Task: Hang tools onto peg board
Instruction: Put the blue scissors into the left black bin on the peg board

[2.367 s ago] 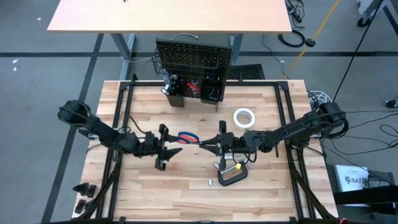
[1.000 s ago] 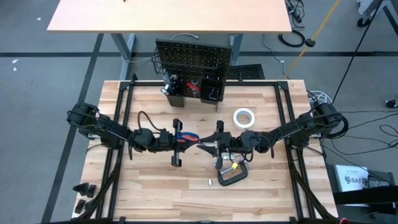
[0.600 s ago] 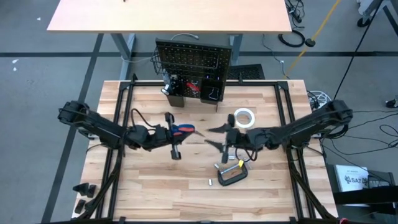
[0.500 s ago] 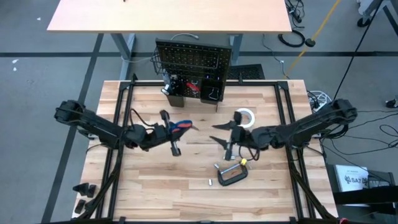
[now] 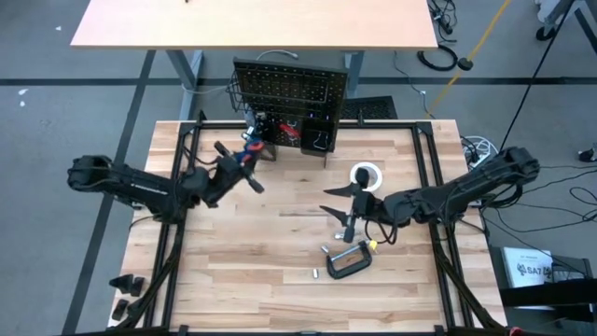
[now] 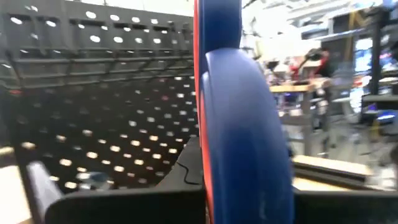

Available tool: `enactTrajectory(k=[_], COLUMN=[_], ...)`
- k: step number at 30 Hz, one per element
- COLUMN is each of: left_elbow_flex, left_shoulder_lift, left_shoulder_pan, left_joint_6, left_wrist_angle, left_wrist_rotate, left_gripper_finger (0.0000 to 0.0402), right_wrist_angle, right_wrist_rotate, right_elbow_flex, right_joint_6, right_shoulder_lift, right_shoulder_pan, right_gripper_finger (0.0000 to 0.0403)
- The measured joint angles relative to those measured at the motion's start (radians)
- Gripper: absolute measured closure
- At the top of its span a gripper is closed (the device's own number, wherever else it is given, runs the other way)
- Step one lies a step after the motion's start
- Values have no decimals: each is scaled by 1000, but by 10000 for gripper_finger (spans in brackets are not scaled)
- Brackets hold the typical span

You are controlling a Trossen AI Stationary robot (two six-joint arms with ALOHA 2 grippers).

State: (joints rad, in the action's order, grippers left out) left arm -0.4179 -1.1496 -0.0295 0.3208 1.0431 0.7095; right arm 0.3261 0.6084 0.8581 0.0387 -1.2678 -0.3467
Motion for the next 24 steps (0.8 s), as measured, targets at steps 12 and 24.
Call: enactTrajectory(k=[12, 24], left_elbow_flex=[-1, -1], left_shoulder_lift=[-2, -7], left_shoulder_pan=[124, 246], left_joint_6=[87, 77], left_wrist_angle=[38, 49], left_wrist_rotate=[-98, -213], left_gripper_finger=[388, 388], right_wrist_angle=[3, 1], right_wrist_rotate=[2, -1], right_elbow_flex=[0, 0], right_joint_6=[0, 8], right_shoulder_lift=[-23, -23], right_shoulder_pan=[20, 20], right_gripper_finger=[222, 222])
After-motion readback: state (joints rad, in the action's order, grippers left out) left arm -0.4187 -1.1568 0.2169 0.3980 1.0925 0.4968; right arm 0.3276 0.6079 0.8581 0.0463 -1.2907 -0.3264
